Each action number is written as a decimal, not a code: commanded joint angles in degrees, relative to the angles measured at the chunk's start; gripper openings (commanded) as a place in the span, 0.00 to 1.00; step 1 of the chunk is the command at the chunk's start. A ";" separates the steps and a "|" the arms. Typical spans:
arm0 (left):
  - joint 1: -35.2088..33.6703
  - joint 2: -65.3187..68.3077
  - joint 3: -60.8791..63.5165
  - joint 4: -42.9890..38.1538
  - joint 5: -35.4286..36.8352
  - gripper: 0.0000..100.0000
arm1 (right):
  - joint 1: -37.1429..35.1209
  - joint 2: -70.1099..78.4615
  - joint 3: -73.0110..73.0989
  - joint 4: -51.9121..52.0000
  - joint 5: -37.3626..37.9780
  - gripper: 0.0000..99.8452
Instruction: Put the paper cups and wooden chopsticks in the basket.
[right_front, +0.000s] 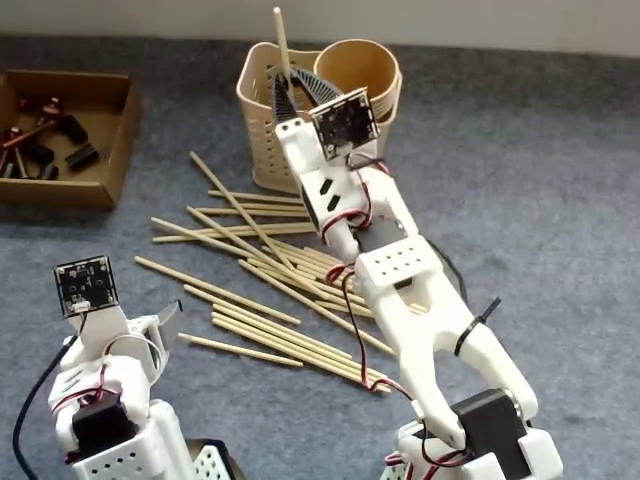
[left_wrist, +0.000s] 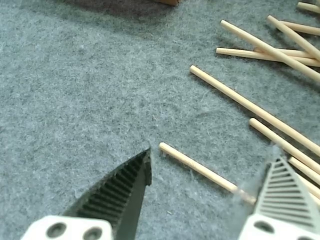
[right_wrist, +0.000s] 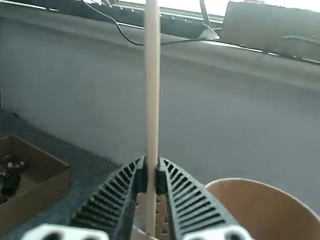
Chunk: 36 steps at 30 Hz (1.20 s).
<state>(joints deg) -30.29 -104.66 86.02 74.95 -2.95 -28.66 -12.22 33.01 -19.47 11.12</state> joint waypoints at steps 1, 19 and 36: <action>-0.31 -0.48 -0.13 -0.18 -0.35 0.33 | 0.13 -0.48 0.13 -0.75 -0.53 0.01; -0.31 -0.48 -0.13 -0.26 -0.35 0.33 | -0.04 -9.27 0.13 10.24 -0.53 0.14; -0.40 -0.48 -0.13 -0.26 -0.35 0.33 | -2.07 -29.05 0.22 44.70 -0.62 0.14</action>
<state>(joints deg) -30.29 -104.66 86.02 74.95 -2.95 -29.36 -37.10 33.63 18.95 11.12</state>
